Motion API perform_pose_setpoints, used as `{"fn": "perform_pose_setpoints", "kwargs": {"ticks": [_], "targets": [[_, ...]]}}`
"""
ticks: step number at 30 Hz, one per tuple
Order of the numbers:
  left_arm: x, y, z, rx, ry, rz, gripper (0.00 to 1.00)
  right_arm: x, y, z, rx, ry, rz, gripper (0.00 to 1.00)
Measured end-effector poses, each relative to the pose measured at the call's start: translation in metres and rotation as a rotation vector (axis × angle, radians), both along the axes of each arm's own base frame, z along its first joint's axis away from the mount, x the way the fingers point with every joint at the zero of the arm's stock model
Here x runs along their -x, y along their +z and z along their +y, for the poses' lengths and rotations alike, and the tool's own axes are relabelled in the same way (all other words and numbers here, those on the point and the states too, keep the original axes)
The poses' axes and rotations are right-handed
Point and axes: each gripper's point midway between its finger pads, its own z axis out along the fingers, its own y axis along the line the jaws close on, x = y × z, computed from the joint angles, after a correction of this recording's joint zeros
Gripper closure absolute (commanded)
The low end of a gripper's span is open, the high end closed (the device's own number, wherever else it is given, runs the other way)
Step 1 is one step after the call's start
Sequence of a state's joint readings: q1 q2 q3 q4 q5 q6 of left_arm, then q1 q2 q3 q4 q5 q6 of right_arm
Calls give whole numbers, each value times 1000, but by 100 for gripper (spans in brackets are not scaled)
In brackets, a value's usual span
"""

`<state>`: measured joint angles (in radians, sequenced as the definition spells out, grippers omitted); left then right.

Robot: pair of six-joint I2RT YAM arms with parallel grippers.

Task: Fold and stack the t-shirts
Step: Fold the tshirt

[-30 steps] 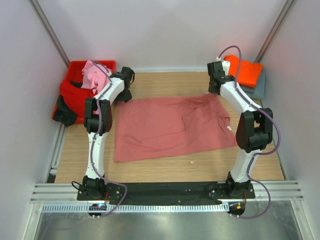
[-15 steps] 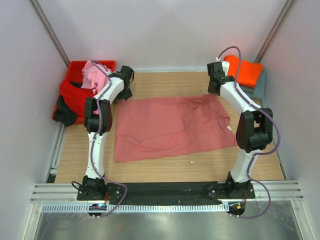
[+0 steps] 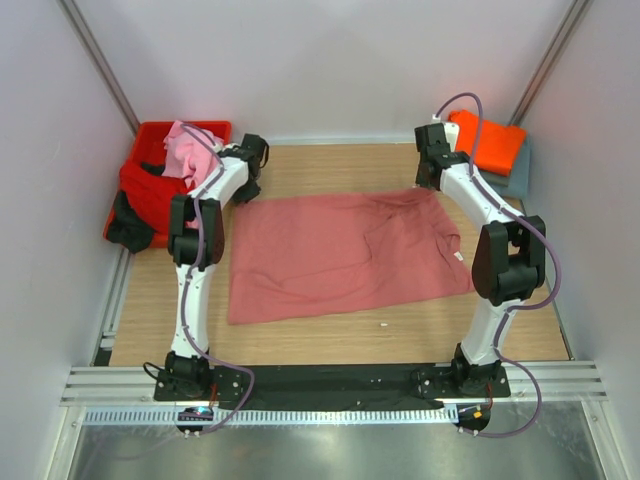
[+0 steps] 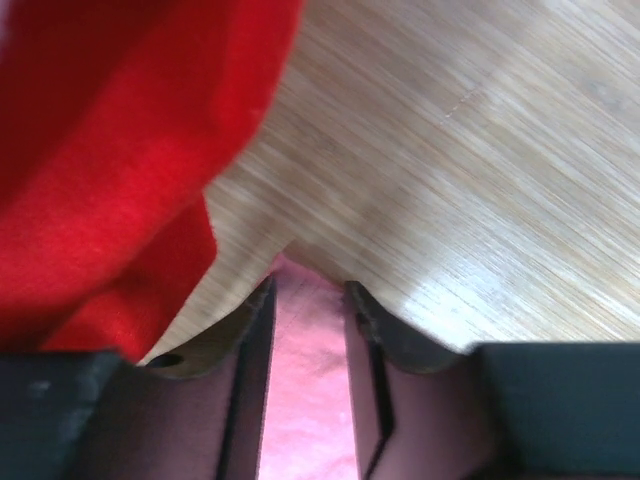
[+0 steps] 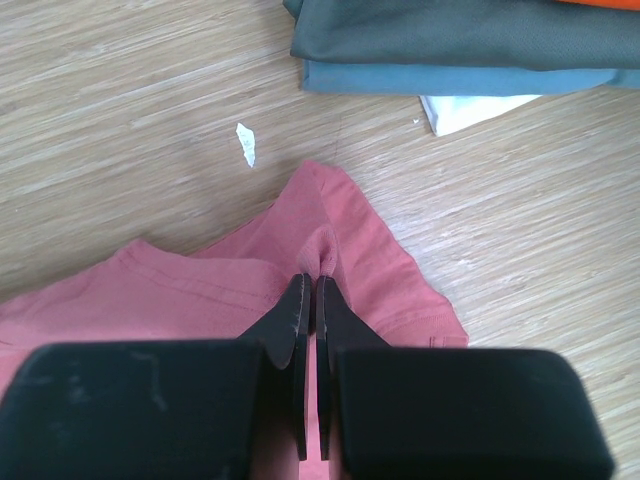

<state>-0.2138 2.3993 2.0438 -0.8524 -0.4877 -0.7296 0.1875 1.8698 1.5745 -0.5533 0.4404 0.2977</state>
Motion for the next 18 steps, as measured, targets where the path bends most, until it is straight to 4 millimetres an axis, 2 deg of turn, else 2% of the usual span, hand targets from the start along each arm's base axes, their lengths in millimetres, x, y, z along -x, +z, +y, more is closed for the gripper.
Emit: {"fn": "perform_pose_setpoints", "kwargs": {"ticks": [2, 5, 6, 8, 13, 18], "targets": [[-2, -1, 0, 3, 2, -17, 69, 0, 0, -1, 0, -2, 0, 99], [-2, -2, -1, 8, 3, -35, 79, 0, 0, -2, -1, -3, 0, 99], [-3, -2, -1, 9, 3, -43, 89, 0, 0, -2, -1, -4, 1, 99], [-3, -2, -1, 10, 5, -51, 100, 0, 0, -3, -1, -4, 2, 99], [-2, -1, 0, 13, -4, -53, 100, 1, 2, -3, 1, -4, 12, 99], [0, 0, -1, 37, -19, -42, 100, -3, 18, -1, -7, -1, -6, 99]]}}
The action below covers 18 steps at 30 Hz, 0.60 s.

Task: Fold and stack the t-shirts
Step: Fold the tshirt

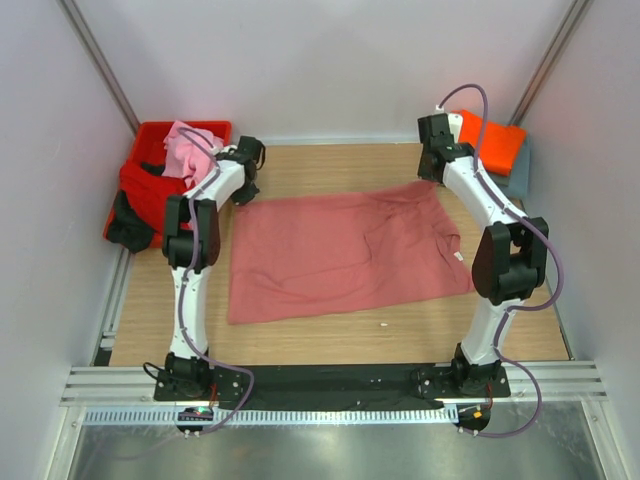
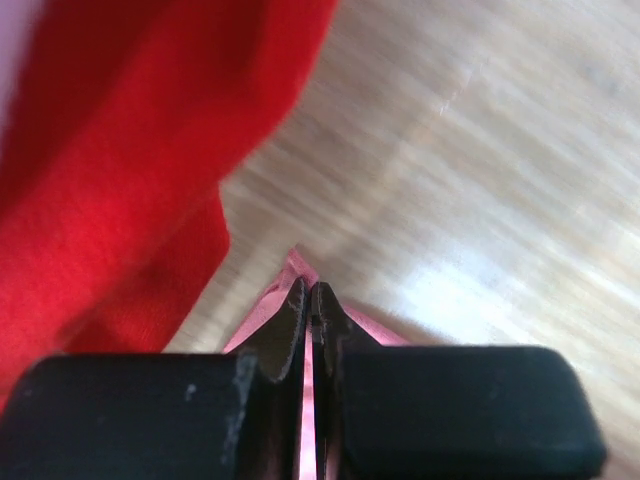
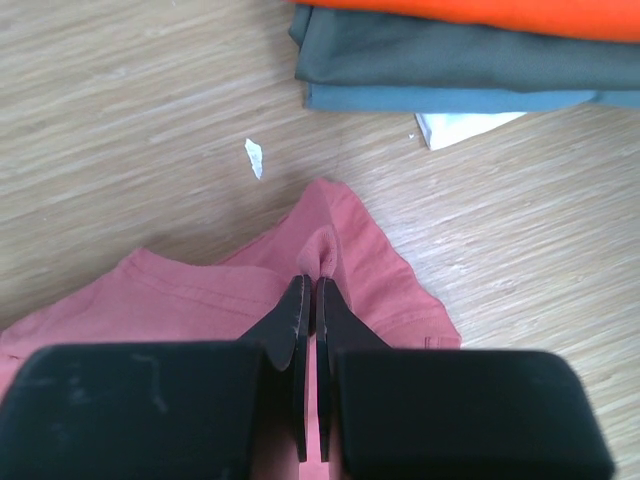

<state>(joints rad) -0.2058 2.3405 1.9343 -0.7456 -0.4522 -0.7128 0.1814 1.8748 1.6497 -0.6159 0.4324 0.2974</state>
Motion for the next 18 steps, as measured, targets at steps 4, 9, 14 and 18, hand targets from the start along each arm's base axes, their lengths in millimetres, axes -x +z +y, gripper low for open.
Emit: {"fn": "perform_pose_setpoints", "kwargs": {"ticks": [4, 9, 14, 18], "targets": [[14, 1, -2, 23, -25, 38, 100, -4, 10, 1, -5, 0, -20, 99], [42, 9, -5, 46, -48, 83, 100, 3, 2, -3, 8, -17, 7, 99], [68, 23, -6, 30, -76, 95, 100, 21, -20, -11, 36, -45, 67, 99], [89, 29, -8, 9, -96, 105, 100, 46, -32, -19, 56, -66, 113, 99]]}}
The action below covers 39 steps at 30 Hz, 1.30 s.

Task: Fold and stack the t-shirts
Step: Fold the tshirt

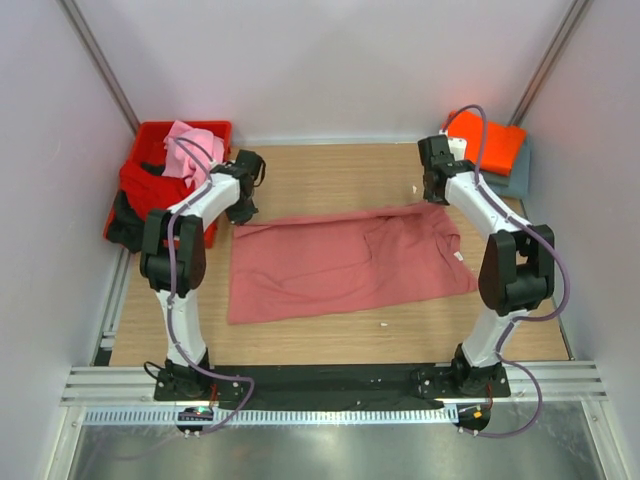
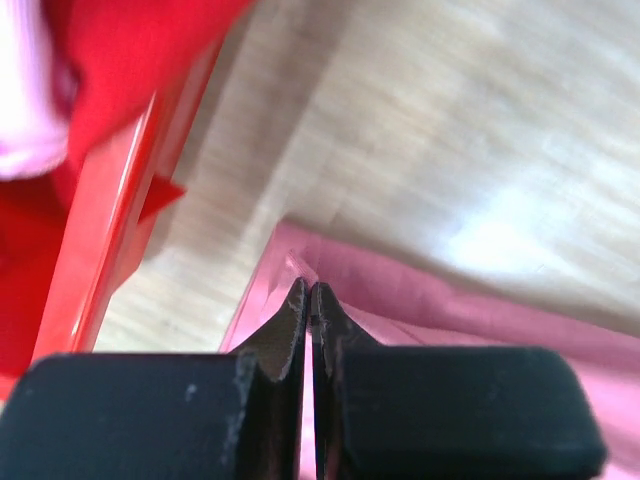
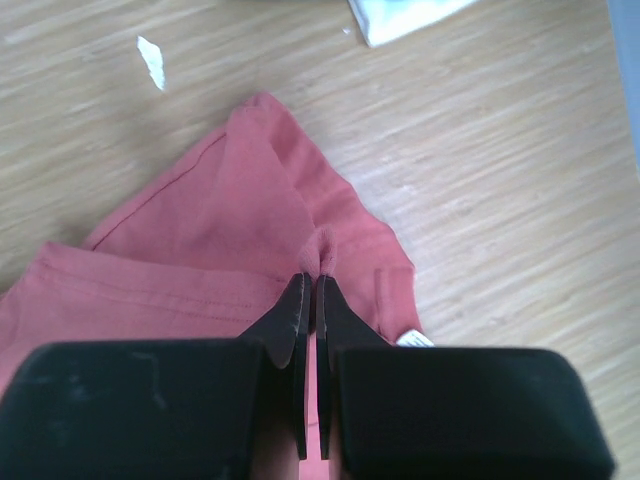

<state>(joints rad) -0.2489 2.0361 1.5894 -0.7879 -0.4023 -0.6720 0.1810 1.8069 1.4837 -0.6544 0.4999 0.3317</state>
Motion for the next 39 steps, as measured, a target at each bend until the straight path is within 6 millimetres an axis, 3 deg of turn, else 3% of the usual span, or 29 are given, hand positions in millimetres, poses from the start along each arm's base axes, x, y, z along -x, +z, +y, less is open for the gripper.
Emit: {"fn": "perform_pose_setpoints", "kwargs": {"ticks": [12, 23, 35, 36, 38, 39], "targets": [[38, 7, -1, -70, -36, 15, 100, 37, 32, -16, 22, -58, -80, 99], [58, 22, -9, -150, -82, -17, 100, 70, 9, -23, 27, -96, -30, 99], [89, 19, -5, -192, -102, 2, 100, 87, -4, -40, 23, -183, -18, 99], [93, 17, -6, -193, -104, 7, 98, 90, -6, -41, 21, -192, -15, 99], [99, 14, -7, -199, -111, 13, 75, 97, -13, -45, 16, -213, -6, 91], [105, 12, -7, -204, -116, 21, 59, 100, -17, -46, 14, -225, 1, 63]]}}
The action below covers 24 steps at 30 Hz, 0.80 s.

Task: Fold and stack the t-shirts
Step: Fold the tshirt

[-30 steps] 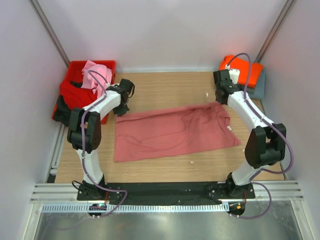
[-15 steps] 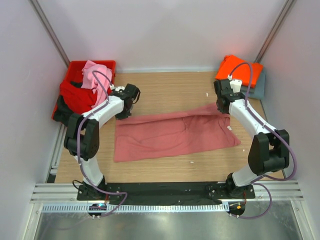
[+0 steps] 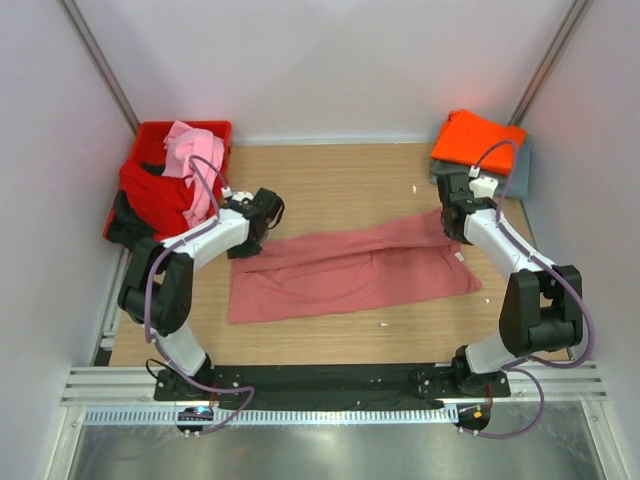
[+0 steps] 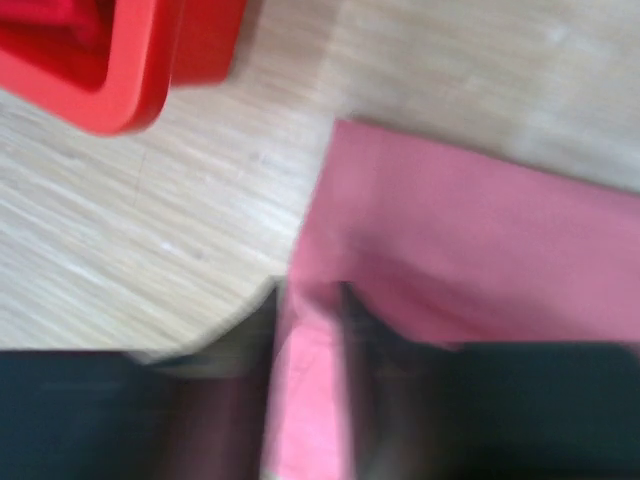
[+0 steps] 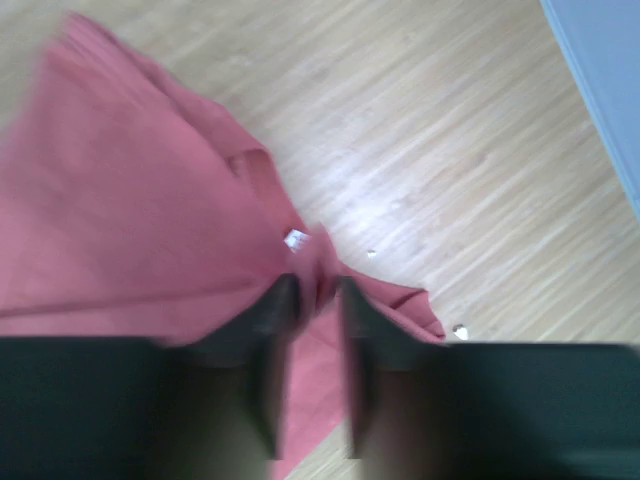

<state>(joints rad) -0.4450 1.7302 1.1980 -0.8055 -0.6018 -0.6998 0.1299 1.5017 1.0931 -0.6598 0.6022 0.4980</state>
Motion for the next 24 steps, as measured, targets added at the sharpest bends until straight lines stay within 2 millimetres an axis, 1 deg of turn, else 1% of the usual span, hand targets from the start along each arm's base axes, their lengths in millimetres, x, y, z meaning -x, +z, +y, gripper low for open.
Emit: {"fn": "perform_pose_setpoints", "kwargs": {"ticks": [1, 2, 3, 4, 5, 7, 8, 11, 12, 13, 14, 15, 17, 19, 22, 24], "targets": [[5, -2, 1, -8, -4, 8, 34, 4, -5, -2, -5, -17, 5, 49], [12, -2, 2, -17, -9, 17, 25, 9, -11, -6, -5, -33, 16, 41], [17, -3, 4, -19, -1, 18, 20, 14, -16, -10, -6, -50, 29, 24], [24, -1, 8, -28, 7, 23, 14, 20, -22, -14, -8, -67, 43, 16], [29, 2, 12, -39, 14, 24, 13, 25, -28, -17, -8, -81, 57, 13], [33, 16, 17, -44, 31, -3, 13, 33, -33, -23, -9, -105, 75, 11], [34, 26, 19, -38, 36, -24, 13, 35, -33, -25, -10, -114, 76, 11], [33, 54, 19, 2, 42, -109, 15, 33, -24, -26, -16, -121, 41, 12], [31, 64, 18, 22, 42, -146, 17, 32, -20, -26, -20, -119, 27, 14], [30, 70, 17, 34, 40, -169, 17, 31, -16, -25, -27, -114, 11, 16], [28, 76, 16, 51, 38, -192, 19, 28, -11, -22, -41, -106, -9, 21], [26, 79, 13, 72, 32, -210, 22, 25, -6, -19, -58, -96, -33, 22], [20, 78, 4, 109, 9, -220, 23, 21, -2, -12, -93, -73, -62, 23], [12, 71, -9, 146, -22, -216, 25, 15, 0, -3, -134, -43, -87, 25], [3, 52, -26, 164, -67, -179, 27, 9, -2, 13, -182, 5, -103, 28], [1, 34, -35, 154, -86, -136, 26, 7, -7, 24, -211, 38, -98, 29]]}}
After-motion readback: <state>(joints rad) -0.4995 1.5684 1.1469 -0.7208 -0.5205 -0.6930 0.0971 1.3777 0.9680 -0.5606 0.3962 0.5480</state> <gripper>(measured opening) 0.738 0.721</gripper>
